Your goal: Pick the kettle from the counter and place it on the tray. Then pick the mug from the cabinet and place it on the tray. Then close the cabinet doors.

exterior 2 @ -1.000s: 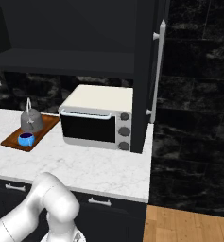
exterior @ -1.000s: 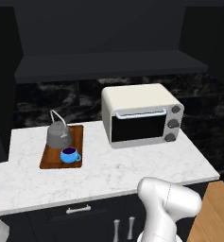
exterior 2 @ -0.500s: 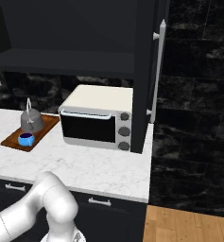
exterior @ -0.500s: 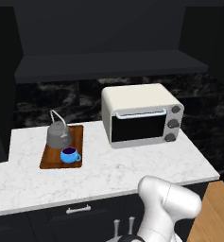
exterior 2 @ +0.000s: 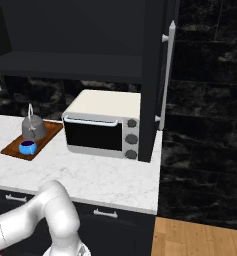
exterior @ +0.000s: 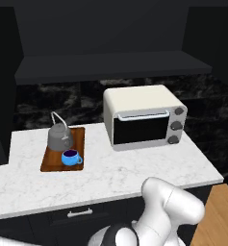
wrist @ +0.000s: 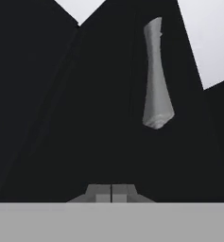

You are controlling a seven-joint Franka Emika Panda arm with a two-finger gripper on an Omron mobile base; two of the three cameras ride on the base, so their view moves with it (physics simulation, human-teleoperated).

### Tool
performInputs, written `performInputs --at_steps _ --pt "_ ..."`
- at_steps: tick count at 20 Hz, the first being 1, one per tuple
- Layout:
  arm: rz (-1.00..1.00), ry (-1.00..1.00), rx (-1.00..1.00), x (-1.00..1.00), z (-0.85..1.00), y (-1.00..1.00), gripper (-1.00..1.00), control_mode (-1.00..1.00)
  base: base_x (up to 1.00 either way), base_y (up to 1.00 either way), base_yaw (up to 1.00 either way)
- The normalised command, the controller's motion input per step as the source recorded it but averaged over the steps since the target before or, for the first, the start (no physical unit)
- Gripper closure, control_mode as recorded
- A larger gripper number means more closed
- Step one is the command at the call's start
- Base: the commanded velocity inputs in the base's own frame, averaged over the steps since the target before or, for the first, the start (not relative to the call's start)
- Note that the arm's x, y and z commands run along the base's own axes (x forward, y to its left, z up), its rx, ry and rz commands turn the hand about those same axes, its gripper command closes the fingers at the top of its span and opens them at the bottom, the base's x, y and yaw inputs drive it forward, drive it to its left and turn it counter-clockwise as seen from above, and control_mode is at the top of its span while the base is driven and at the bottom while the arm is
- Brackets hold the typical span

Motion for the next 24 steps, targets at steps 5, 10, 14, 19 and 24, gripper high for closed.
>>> performInputs --at_steps 5,10,14,19,24 --pt "-0.03 0.00 0.16 0.59 0.00 0.00 1.00 -1.00 0.00 0.00 0.00" --pt "-0.01 0.00 0.14 0.77 0.00 0.00 1.00 -1.00 0.00 0.00 0.00" --pt "-0.04 0.00 0.13 0.75 0.00 -0.10 1.00 -1.00 0.00 0.00 0.00" --pt "-0.01 -0.08 0.11 0.35 0.00 -0.30 1.00 -1.00 0.00 0.00 0.00" --pt "0.00 -0.14 0.03 0.03 0.03 -0.78 1.00 -1.00 0.00 0.00 0.00"
